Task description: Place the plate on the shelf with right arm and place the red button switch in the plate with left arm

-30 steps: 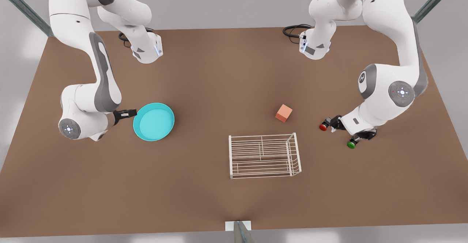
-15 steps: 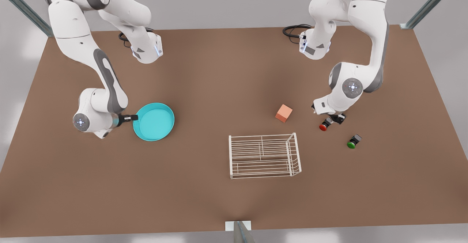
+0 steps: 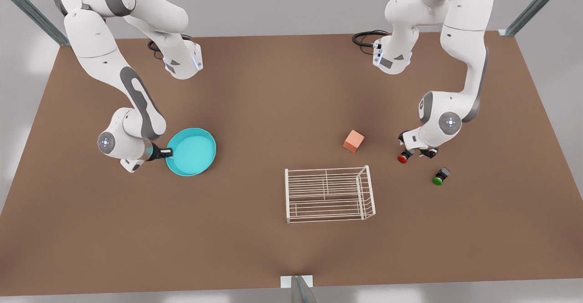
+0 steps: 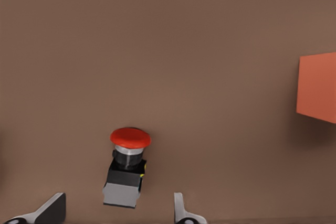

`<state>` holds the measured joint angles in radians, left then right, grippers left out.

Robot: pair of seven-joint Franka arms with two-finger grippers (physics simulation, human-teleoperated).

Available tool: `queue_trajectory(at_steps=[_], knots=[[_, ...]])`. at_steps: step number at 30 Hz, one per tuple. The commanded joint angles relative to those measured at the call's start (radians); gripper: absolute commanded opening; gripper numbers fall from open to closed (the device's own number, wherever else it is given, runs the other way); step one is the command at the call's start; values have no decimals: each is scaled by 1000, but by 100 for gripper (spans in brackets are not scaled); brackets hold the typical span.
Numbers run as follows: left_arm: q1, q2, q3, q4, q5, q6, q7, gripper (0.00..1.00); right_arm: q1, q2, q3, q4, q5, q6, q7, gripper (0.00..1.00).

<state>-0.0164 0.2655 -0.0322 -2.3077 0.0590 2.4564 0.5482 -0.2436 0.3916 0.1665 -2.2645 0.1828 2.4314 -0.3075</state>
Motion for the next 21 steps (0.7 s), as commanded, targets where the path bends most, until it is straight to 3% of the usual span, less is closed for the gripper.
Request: queue_trajectory(at_steps=[1, 4, 12, 14, 19, 21], knots=[[3, 12, 0, -4, 1, 88, 164, 100, 0, 0, 1, 0, 4, 18, -87, 33], [9, 47, 0, -9, 2, 134, 174, 100, 0, -2, 1, 6, 4, 0, -88, 28], [12, 83, 0, -7, 4, 159, 176, 100, 0, -119, 15, 128, 3, -298, -28, 28], [32, 83, 2, -9, 4, 159, 217, 100, 1, -143, 47, 191, -5, -393, 31, 20], [35, 87, 0, -9, 4, 150, 211, 100, 7, -142, 76, 315, -9, -517, 100, 20], [33, 87, 0, -9, 4, 148, 211, 100, 7, -142, 134, 385, -11, -588, 208, 20]])
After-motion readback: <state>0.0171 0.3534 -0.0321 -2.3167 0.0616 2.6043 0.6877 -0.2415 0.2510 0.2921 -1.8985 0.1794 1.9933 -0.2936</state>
